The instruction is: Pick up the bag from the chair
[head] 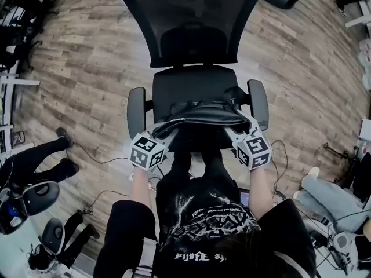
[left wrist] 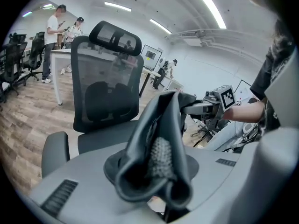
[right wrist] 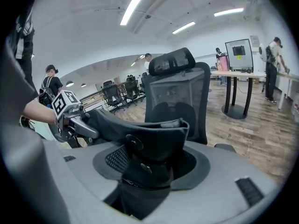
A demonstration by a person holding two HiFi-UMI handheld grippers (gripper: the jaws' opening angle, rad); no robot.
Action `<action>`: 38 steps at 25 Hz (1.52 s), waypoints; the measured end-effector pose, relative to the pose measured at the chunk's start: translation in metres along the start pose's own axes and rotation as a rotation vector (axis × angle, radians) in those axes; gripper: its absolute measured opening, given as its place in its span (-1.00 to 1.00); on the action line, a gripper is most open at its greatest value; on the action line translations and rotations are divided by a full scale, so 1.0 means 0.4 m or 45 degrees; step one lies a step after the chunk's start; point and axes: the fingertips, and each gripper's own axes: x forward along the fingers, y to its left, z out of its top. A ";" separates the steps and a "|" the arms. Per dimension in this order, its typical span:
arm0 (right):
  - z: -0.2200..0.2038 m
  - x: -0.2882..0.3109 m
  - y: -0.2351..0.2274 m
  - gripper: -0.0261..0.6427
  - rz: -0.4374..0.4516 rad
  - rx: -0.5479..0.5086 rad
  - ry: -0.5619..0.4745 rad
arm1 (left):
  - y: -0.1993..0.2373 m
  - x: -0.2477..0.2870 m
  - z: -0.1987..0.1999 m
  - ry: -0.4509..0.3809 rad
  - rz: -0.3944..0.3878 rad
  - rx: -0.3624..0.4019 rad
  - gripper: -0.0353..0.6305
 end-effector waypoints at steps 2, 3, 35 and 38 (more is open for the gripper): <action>0.028 -0.019 0.015 -0.18 -0.006 -0.014 -0.030 | -0.009 -0.026 0.021 -0.015 -0.005 0.026 -0.70; 0.042 -0.028 0.021 -0.18 -0.007 -0.022 -0.044 | -0.013 -0.038 0.031 -0.021 -0.010 0.036 -0.70; 0.362 -0.295 0.222 -0.20 0.009 -0.201 -0.446 | -0.145 -0.365 0.251 -0.340 0.057 0.252 -0.70; 0.390 -0.324 0.233 -0.21 -0.001 -0.207 -0.500 | -0.159 -0.391 0.282 -0.376 0.084 0.268 -0.70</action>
